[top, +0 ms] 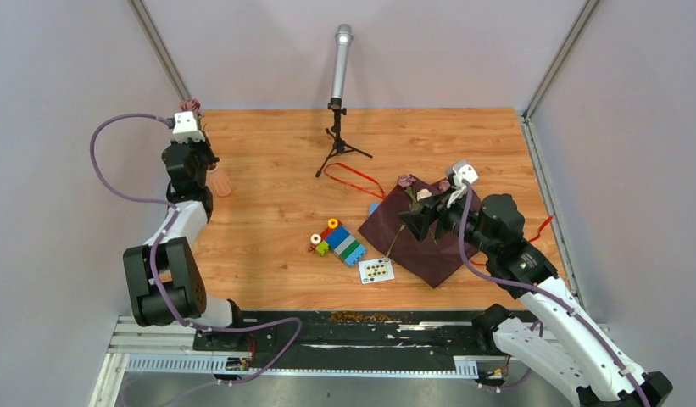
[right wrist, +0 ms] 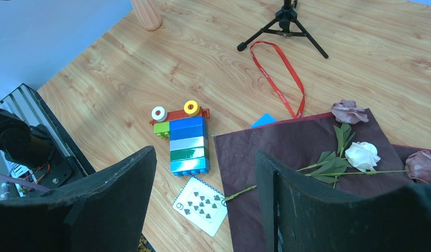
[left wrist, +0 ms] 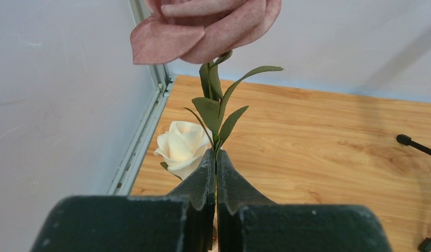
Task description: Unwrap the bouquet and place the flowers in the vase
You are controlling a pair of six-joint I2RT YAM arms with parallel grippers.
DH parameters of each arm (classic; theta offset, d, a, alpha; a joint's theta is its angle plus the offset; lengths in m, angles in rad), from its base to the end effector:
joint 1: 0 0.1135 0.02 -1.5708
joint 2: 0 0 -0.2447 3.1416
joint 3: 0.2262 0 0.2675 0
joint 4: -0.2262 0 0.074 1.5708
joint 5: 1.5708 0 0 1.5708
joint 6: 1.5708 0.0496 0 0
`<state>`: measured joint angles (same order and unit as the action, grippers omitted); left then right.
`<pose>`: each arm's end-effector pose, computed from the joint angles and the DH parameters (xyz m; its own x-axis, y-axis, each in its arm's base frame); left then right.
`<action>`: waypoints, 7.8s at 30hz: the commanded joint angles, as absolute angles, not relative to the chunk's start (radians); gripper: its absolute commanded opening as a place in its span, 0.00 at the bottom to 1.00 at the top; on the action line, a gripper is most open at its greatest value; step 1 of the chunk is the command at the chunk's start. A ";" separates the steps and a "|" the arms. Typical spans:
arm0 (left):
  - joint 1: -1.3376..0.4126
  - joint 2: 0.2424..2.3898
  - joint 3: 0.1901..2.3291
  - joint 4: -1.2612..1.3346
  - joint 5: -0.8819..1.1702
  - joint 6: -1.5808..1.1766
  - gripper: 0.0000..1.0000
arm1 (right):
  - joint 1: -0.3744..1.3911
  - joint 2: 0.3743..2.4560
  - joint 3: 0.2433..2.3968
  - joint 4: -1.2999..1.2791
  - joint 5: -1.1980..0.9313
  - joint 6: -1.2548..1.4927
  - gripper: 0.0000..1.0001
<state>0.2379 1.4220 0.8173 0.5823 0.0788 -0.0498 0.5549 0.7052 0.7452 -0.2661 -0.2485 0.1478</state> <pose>0.3466 0.0800 0.2539 -0.0139 -0.0544 -0.9984 -0.1593 0.9859 -0.0515 0.1727 0.1214 0.3151 -0.2937 -0.0141 -0.9558 -0.6785 0.7074 0.1981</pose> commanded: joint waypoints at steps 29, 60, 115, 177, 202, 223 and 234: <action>0.256 1.496 0.765 0.571 0.005 -0.048 0.24 | 0.551 0.664 0.746 -0.245 -0.265 0.153 0.69; 0.256 1.279 0.917 0.219 0.025 -0.230 0.91 | 0.551 0.637 0.735 -0.250 -0.248 0.155 0.71; -0.143 1.231 1.097 -0.168 0.310 -0.264 0.89 | 0.254 1.474 0.856 -0.213 0.100 0.621 0.38; -0.146 1.230 1.102 -0.167 0.348 -0.286 0.89 | 0.182 1.422 0.831 -0.134 0.341 0.615 0.00; -0.246 1.252 1.097 -0.153 0.373 -0.270 0.88 | 0.313 1.059 0.545 0.417 0.507 0.249 0.00; -0.775 1.525 0.874 0.481 0.453 -0.834 0.87 | 0.476 1.190 0.613 0.221 0.651 0.474 0.00; -0.862 1.780 0.871 0.724 0.498 -1.039 0.82 | 0.476 1.183 0.611 0.215 0.660 0.483 0.00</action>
